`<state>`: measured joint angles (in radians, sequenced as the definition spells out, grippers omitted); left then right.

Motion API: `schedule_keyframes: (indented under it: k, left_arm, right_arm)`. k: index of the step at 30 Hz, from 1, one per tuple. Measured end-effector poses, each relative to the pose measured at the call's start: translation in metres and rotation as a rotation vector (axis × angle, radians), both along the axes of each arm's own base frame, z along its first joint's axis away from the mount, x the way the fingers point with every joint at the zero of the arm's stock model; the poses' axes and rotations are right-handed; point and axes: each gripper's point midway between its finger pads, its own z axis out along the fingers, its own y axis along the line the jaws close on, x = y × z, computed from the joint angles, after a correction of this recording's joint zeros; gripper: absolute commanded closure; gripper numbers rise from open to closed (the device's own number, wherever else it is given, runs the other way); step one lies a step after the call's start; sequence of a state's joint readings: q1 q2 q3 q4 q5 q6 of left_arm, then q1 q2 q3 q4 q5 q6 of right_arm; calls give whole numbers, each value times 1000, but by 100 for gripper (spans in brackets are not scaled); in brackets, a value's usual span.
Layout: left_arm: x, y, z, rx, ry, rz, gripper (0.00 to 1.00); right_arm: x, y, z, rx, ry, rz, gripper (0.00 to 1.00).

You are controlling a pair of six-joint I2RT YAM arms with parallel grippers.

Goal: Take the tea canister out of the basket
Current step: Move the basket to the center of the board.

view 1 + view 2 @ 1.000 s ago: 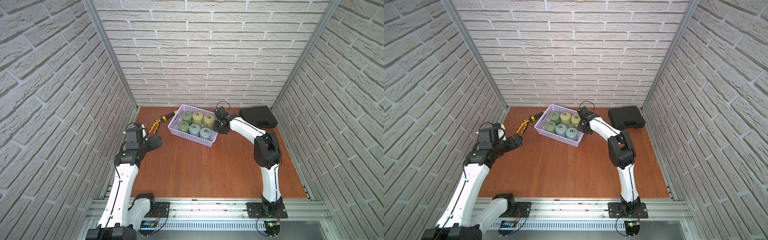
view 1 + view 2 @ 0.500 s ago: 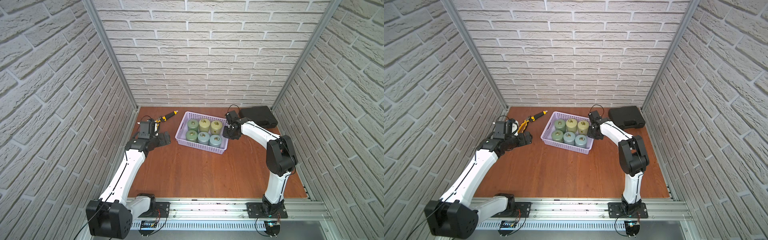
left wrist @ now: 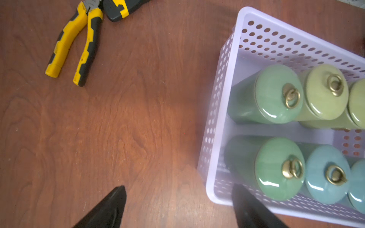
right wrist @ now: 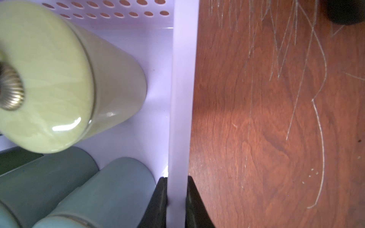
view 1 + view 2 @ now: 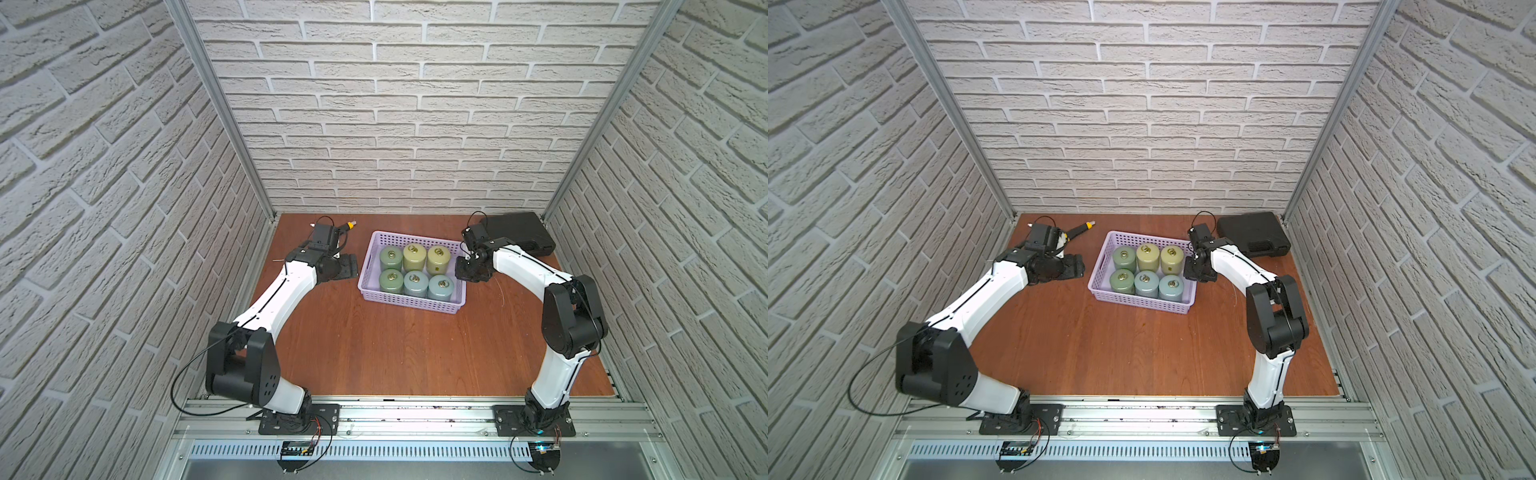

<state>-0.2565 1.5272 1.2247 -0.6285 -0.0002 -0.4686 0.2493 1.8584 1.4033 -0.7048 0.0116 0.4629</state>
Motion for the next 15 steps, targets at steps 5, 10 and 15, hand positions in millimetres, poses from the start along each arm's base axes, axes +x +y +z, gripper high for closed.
schedule_keyframes:
  k: [5,10,15]
  left_arm:
    - [14,-11,-20,8,51,-15,19]
    - [25,-27,-30,5,74,-45,23]
    - [31,-43,-34,-4,79,-77,28]
  right_arm:
    - [-2,-3,0,-2,11,19,98]
    - [-3,-3,0,1,13,22,98]
    - [-3,-3,0,3,15,23,98]
